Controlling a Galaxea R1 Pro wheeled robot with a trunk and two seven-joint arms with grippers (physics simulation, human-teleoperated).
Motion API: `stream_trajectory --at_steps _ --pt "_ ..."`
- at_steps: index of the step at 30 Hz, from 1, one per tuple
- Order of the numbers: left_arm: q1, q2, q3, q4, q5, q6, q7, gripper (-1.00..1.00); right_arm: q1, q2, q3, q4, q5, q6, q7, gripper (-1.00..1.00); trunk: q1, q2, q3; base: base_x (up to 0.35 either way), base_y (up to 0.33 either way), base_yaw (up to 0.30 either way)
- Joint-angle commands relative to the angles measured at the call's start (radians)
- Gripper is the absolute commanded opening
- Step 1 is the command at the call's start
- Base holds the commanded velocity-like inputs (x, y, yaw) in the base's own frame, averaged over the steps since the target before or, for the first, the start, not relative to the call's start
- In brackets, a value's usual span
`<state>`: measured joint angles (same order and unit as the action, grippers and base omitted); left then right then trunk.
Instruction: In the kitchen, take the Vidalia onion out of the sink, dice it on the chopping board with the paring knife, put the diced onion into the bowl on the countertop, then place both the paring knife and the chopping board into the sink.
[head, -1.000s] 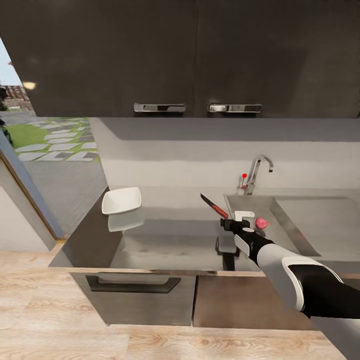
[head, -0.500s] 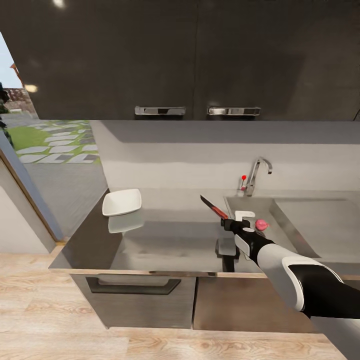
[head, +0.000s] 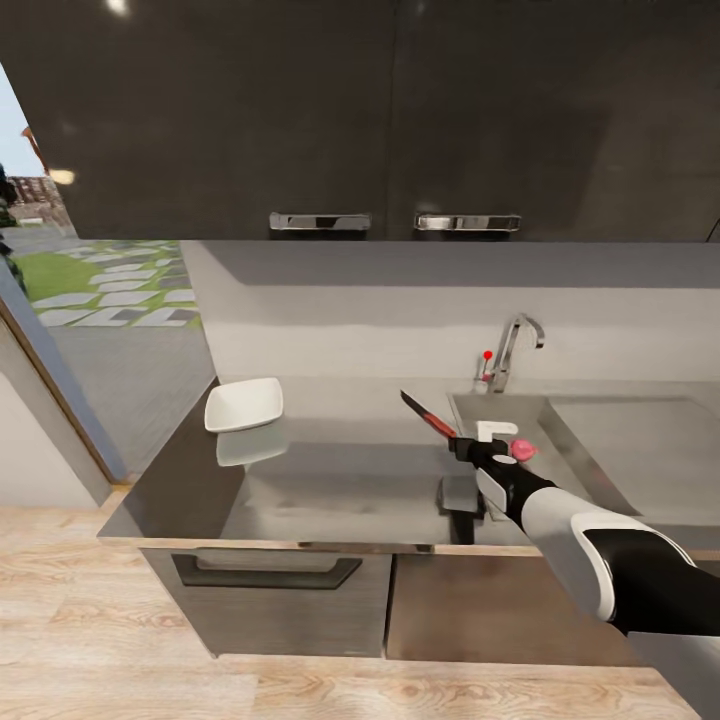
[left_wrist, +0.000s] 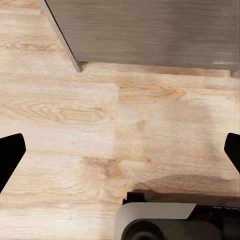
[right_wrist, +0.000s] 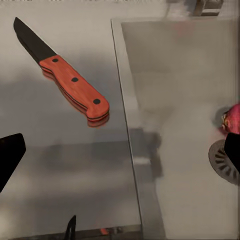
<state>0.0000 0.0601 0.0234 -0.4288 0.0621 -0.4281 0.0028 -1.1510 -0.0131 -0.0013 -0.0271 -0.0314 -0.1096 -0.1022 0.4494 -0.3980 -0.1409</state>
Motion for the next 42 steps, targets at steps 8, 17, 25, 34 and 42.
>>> stream_trajectory --at_steps 8,17,25,34,42 --pt "0.000 0.000 -0.002 -0.001 0.005 -0.001 0.000 1.00 -0.001 -0.007 0.000 -0.002 -0.004 -0.001 -0.004 1.00 0.001 -0.002 0.000 0.000 -0.142 -0.207" --pt "0.000 0.000 0.000 -0.001 0.006 -0.001 0.000 1.00 -0.001 -0.007 0.001 -0.002 -0.004 -0.001 -0.004 1.00 0.001 -0.002 0.003 0.000 -0.033 -0.273" --pt "0.000 0.000 0.000 -0.001 0.005 -0.001 0.000 1.00 -0.001 -0.007 0.001 -0.002 -0.005 -0.001 -0.004 1.00 0.001 -0.002 0.003 0.000 -0.001 -0.276" --pt "0.000 0.000 0.000 -0.001 0.005 -0.001 0.000 1.00 -0.001 -0.006 0.001 -0.002 -0.005 -0.002 -0.004 1.00 0.001 -0.002 0.003 0.000 0.000 -0.277" --pt "0.000 0.000 -0.001 -0.001 0.005 -0.001 0.000 1.00 -0.001 -0.005 0.001 -0.002 -0.007 -0.002 -0.004 1.00 0.001 -0.002 0.003 0.000 0.000 -0.277"
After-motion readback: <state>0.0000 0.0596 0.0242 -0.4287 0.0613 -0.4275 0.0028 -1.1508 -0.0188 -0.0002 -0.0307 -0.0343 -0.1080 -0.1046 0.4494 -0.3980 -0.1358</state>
